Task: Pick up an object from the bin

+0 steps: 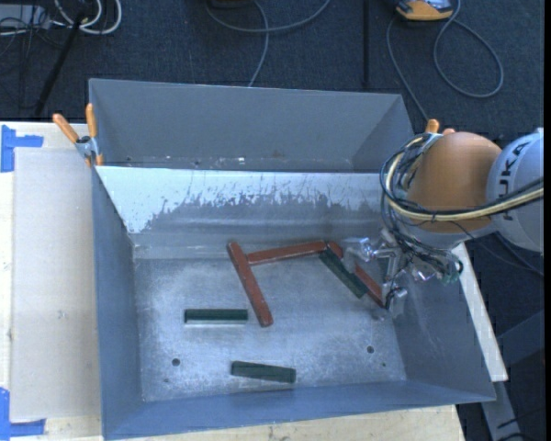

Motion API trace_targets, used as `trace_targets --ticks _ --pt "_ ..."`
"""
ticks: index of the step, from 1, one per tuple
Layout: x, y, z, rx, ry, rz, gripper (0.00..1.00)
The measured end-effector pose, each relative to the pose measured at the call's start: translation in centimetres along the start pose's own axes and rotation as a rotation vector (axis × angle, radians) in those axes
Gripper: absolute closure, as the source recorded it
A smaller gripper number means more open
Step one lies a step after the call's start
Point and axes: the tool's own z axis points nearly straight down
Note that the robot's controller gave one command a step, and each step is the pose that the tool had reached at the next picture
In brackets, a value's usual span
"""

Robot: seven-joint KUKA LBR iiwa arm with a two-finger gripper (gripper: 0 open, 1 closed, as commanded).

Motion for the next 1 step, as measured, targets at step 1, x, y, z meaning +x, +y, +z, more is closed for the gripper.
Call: trace_targets --ticks 1 --pt "0.05 -0.06 -0.15 0.0 0.004 0.0 1.0"
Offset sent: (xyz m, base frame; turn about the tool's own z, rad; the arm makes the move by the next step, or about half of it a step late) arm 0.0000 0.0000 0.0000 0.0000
